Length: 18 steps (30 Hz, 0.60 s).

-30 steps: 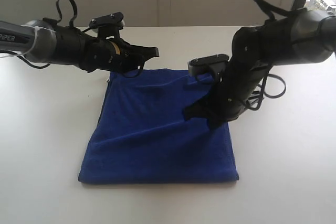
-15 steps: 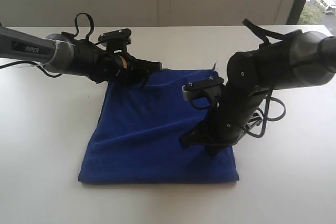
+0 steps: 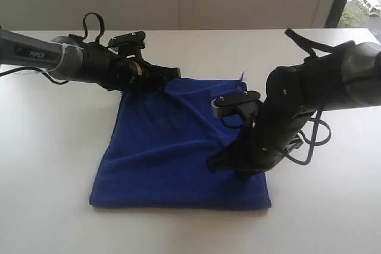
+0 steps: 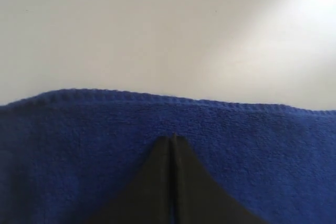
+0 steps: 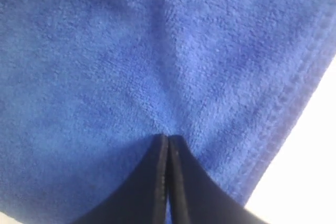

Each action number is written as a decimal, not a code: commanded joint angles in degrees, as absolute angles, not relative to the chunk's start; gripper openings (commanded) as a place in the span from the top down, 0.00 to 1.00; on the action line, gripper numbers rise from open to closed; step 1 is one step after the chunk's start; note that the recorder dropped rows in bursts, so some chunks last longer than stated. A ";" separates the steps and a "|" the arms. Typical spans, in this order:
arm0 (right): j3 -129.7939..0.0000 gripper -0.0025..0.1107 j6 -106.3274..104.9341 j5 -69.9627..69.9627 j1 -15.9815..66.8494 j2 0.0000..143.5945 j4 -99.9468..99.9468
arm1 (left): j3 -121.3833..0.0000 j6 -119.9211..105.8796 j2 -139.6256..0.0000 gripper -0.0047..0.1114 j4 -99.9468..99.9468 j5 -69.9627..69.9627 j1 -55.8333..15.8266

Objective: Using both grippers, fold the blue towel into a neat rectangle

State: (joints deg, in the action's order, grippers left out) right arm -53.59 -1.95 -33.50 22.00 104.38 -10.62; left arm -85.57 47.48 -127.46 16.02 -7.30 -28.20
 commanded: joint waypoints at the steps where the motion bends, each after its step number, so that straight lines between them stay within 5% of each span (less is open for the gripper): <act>1: -52.65 0.98 -2.41 -32.35 22.23 104.04 -10.57 | -85.38 48.04 -127.45 0.96 16.17 -3.79 -27.66; 10: -52.65 0.98 -2.41 -28.77 22.23 95.83 -10.54 | -85.38 45.88 -116.51 0.96 19.44 1.76 -27.57; 18: -52.65 0.98 -9.81 -33.08 22.23 88.84 -7.63 | -85.38 20.24 -106.20 0.96 19.49 26.63 -27.57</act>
State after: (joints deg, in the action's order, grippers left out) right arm -52.85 -5.80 -30.73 22.17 90.74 -9.14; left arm -85.67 29.96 -109.22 19.50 17.10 -27.75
